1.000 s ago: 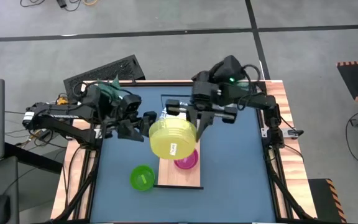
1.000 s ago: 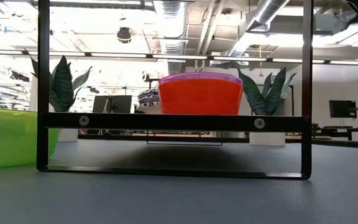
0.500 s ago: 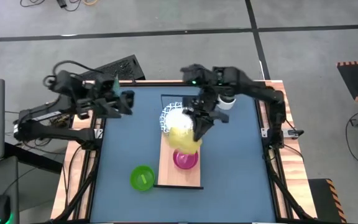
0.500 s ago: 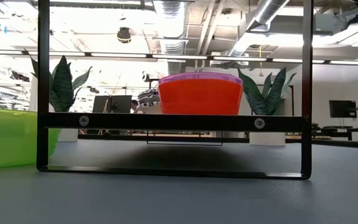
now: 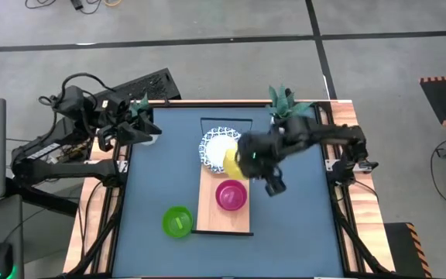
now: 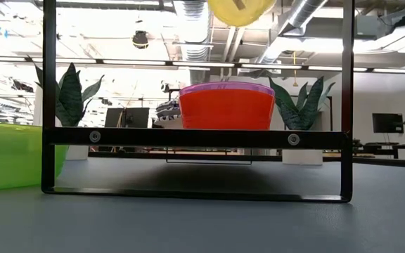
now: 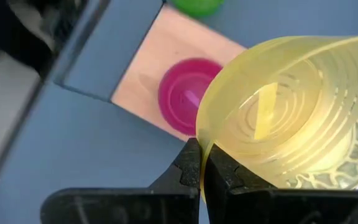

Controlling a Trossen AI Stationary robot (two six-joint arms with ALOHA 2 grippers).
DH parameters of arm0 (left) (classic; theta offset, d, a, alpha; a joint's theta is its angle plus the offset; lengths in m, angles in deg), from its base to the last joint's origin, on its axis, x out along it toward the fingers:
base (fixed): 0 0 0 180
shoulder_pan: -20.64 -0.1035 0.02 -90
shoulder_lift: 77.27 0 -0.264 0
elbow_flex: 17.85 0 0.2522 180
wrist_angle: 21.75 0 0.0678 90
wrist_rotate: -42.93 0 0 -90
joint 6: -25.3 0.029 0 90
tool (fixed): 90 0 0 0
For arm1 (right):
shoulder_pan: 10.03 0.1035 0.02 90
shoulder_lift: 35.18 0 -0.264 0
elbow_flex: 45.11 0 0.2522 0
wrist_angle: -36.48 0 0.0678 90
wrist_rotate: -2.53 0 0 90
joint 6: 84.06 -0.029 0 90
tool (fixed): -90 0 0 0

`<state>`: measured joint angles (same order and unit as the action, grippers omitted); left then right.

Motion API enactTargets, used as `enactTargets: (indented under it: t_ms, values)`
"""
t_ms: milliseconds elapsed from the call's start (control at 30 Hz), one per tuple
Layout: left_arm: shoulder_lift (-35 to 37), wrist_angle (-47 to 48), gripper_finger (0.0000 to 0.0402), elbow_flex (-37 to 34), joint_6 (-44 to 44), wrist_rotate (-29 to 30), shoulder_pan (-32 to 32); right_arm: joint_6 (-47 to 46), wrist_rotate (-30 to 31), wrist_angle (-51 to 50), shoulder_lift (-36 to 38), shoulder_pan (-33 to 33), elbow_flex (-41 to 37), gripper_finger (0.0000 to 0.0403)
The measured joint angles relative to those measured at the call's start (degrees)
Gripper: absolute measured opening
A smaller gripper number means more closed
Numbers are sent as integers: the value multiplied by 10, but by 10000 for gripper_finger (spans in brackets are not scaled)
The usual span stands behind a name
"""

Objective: Place and stack bowls onto a shelf
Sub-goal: Stack the yellow bowl on top of the purple bowl on the shelf

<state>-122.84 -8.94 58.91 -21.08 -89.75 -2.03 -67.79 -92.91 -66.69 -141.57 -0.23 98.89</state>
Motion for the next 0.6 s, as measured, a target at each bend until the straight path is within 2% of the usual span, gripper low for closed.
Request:
enactTargets:
  t_ms: [233,500,600]
  values:
    - [-1,7,167,0,32,11,0,83,141,1,0,77,-107,22]
    - [-1,7,167,0,70,46,0,190,195,35,0,82,-200,22]
    - [-1,7,167,0,71,51,0,222,196,71,0,83,-235,22]
